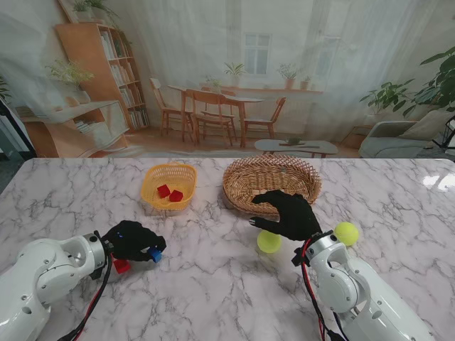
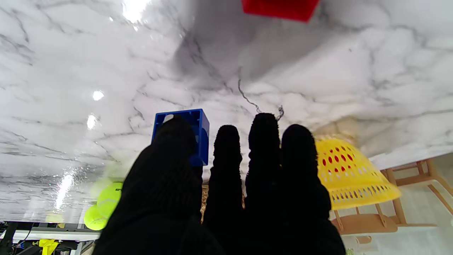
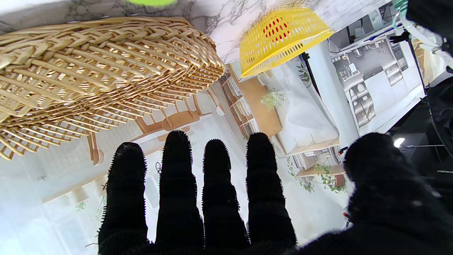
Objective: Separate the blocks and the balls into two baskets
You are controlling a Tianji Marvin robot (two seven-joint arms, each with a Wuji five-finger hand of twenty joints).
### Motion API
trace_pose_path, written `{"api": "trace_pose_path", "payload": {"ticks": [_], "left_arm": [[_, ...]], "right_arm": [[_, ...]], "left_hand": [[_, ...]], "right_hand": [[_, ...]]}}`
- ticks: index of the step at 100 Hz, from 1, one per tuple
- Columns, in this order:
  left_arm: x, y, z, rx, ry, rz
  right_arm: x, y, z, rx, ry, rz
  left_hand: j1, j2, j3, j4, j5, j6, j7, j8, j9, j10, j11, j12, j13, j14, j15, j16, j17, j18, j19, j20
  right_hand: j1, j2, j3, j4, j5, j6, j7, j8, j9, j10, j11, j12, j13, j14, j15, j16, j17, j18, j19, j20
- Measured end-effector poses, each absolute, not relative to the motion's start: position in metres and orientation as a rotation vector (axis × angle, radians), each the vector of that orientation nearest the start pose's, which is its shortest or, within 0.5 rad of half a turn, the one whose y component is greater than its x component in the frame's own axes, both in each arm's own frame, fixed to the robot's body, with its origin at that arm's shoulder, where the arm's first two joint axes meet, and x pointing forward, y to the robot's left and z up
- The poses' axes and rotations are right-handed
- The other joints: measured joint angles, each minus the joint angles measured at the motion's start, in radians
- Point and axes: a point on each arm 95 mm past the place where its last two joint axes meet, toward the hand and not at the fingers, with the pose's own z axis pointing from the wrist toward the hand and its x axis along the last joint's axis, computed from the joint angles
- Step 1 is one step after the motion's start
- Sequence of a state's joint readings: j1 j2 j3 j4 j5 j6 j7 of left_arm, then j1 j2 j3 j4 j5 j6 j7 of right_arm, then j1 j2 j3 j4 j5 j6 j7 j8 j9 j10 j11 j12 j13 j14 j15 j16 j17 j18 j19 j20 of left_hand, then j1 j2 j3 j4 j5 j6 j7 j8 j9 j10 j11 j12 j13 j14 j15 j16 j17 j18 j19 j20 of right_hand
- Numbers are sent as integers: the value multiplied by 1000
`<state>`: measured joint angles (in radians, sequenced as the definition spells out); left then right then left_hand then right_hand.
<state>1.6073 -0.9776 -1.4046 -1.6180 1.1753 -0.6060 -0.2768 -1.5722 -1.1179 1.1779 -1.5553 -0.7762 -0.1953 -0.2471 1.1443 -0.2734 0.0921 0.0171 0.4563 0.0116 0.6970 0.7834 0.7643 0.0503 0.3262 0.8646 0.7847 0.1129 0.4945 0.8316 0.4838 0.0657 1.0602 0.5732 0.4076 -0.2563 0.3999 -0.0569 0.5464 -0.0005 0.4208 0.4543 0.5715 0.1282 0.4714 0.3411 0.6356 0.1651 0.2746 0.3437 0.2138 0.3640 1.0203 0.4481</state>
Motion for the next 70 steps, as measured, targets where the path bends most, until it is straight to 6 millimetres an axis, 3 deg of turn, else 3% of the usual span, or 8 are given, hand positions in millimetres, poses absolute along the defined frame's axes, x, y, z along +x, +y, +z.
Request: {"api": "trace_pose_path", "payload": {"ticks": [39, 70], "left_arm": [[417, 62, -283, -793, 2017, -1327], [447, 62, -274, -801, 1918, -1300]], "right_arm": [[393, 19, -324, 1248, 1295, 1879], [393, 18, -323, 1248, 1289, 1880]], "left_hand": [[0, 0, -10, 0, 2, 0, 2, 0, 0, -2, 0, 0, 2, 0, 1, 10, 2, 0, 0, 0], [0, 0, -10, 0, 10, 4, 2, 0, 0, -1, 0, 0, 5, 0, 1, 10, 6, 1, 0, 10]], "right_hand": [[0, 0, 0, 0, 0, 0, 0, 0, 0, 0, 0, 0, 0, 0, 0, 0, 0, 0, 0, 0], [0, 0, 0, 0, 0, 0, 0, 0, 0, 0, 0, 0, 0, 0, 0, 0, 0, 0, 0, 0]]}}
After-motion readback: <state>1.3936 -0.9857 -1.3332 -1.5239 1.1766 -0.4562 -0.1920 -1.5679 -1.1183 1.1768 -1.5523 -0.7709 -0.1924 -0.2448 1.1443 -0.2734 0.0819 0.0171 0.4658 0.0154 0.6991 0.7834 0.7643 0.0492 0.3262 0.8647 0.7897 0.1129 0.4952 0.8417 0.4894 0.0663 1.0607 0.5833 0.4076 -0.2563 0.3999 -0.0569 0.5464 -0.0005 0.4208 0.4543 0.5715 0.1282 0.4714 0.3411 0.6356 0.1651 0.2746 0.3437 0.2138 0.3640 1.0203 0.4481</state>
